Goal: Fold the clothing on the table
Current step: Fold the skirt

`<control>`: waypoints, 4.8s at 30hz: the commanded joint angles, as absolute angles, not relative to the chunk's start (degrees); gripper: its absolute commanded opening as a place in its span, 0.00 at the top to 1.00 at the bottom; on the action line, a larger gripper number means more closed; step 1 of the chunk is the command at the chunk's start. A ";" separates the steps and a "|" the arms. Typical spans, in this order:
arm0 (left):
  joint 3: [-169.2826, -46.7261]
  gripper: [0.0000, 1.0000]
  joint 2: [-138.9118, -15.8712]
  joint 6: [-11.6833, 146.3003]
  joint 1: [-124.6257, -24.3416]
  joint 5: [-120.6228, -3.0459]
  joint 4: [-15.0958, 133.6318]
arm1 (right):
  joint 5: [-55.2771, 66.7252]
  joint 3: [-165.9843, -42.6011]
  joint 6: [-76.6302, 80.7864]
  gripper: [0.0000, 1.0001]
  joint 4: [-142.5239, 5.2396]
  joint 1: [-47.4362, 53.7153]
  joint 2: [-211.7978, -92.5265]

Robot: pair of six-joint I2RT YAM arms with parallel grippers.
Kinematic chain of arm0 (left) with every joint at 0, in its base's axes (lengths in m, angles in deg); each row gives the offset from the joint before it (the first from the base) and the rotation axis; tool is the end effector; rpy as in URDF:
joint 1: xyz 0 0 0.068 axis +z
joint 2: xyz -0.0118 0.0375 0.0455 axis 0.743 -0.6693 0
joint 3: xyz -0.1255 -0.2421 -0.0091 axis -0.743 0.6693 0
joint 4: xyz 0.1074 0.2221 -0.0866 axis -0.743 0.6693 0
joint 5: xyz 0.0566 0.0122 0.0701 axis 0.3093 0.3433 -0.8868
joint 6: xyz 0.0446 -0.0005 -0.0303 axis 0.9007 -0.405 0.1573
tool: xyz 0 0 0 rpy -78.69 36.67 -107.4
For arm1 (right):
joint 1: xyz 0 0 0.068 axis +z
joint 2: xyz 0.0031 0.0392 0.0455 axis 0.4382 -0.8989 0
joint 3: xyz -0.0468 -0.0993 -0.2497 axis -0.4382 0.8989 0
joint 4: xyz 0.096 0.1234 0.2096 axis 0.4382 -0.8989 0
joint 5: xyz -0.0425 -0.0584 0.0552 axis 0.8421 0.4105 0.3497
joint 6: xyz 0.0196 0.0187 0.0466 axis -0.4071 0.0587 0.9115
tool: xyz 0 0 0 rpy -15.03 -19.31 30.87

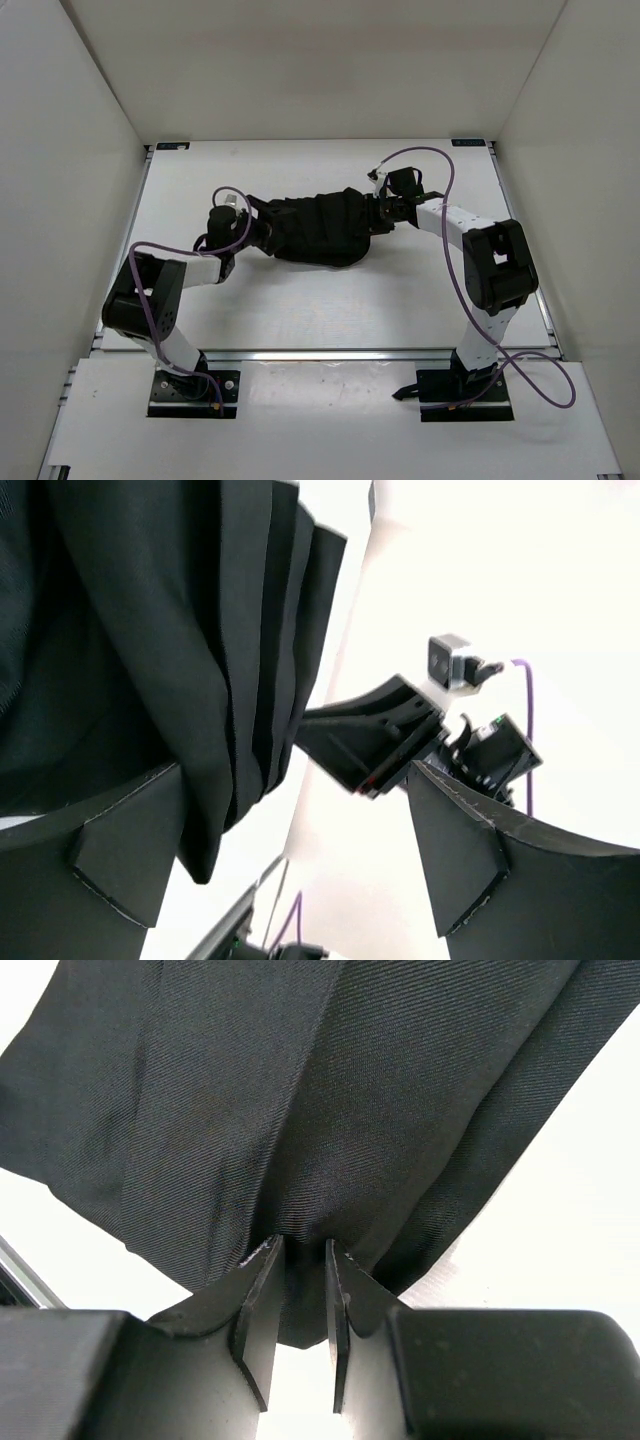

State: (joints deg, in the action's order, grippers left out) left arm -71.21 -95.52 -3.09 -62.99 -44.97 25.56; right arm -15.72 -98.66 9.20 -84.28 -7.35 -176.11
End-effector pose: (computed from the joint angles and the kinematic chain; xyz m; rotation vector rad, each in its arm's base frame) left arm 0.3002 -0.0960 0.1602 -0.9558 2.0499 -1.4529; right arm 0.3633 0.1409 0.1949 -0.3300 2.4855 0.8680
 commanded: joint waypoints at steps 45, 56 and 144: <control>-100.96 1.00 -100.69 30.81 -62.22 -60.25 64.36 | -5.20 -88.26 3.88 0.06 -74.46 3.09 -161.44; -101.84 1.00 -102.36 29.14 -60.64 -59.46 64.88 | 17.56 -88.16 11.08 0.00 -65.94 14.96 -168.98; -105.36 1.00 -110.35 33.53 -71.36 -40.21 57.40 | -13.27 -96.78 15.30 1.00 -61.90 -3.49 -175.66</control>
